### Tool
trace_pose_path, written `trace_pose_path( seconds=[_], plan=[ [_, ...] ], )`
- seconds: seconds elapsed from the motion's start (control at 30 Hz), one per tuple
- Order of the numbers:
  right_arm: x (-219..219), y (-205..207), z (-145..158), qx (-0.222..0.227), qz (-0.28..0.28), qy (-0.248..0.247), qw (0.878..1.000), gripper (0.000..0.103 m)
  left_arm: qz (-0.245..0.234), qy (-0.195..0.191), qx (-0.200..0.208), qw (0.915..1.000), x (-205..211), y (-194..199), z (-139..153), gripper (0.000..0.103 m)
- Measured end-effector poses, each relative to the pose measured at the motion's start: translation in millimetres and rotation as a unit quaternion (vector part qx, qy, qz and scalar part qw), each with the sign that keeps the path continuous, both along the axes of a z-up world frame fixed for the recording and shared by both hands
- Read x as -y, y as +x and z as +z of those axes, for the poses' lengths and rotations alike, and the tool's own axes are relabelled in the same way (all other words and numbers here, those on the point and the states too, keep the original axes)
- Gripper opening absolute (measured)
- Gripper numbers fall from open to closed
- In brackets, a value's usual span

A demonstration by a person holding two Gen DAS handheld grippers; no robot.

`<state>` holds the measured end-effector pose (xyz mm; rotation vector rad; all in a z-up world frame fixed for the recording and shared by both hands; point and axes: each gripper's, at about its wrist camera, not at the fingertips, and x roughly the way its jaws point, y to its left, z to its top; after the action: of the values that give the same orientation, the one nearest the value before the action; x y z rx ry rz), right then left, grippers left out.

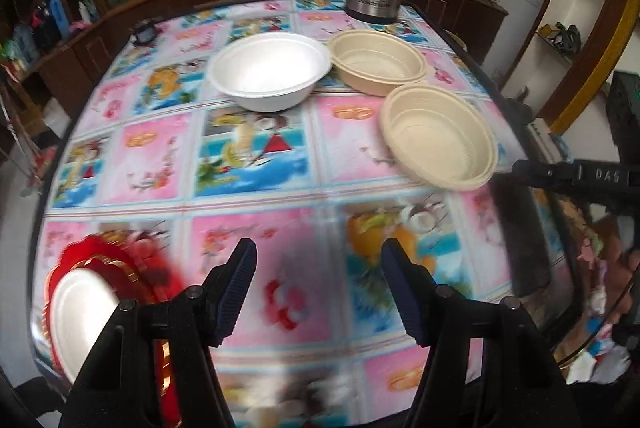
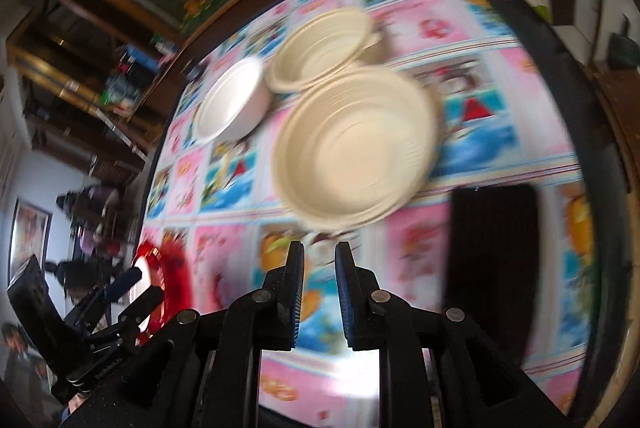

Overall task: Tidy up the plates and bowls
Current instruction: 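Move the left gripper to the large beige bowl and grasp its rim, then lift and carry the beige bowl to the plate stack with the left gripper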

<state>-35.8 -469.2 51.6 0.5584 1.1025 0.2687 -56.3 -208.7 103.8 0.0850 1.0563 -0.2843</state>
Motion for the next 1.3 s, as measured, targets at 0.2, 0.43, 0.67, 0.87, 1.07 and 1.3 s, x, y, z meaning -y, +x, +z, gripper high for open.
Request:
trace_pose_path(
  seconds=[0.2, 0.43, 0.67, 0.87, 1.07, 1.3],
  plan=[
    [33, 25, -6, -0.004, -0.017, -0.017, 1.000, 0.037, -0.029, -0.024, -0.025, 0.9990, 47, 54, -7, 0.070],
    [43, 57, -26, -0.022, -0.019, -0.026, 0.999, 0.038, -0.022, -0.033, -0.067, 0.9970, 71, 102, -40, 0.070],
    [33, 72, -40, -0.030, 0.004, -0.016, 0.999, 0.012, -0.036, -0.037, -0.080, 0.9955, 83, 109, -58, 0.014],
    [15, 57, -27, -0.027, 0.024, -0.007, 0.999, 0.012, -0.026, -0.013, -0.045, 0.9986, 61, 80, -39, 0.015],
    [-22, 34, -23, -0.037, 0.076, 0.021, 0.996, 0.012, 0.006, 0.002, -0.024, 0.9997, 17, 32, -28, 0.015],
    [-76, 8, -29, -0.046, 0.158, 0.013, 0.986, 0.013, 0.038, 0.026, -0.009, 0.9989, -26, -18, -34, 0.015]
  ],
)
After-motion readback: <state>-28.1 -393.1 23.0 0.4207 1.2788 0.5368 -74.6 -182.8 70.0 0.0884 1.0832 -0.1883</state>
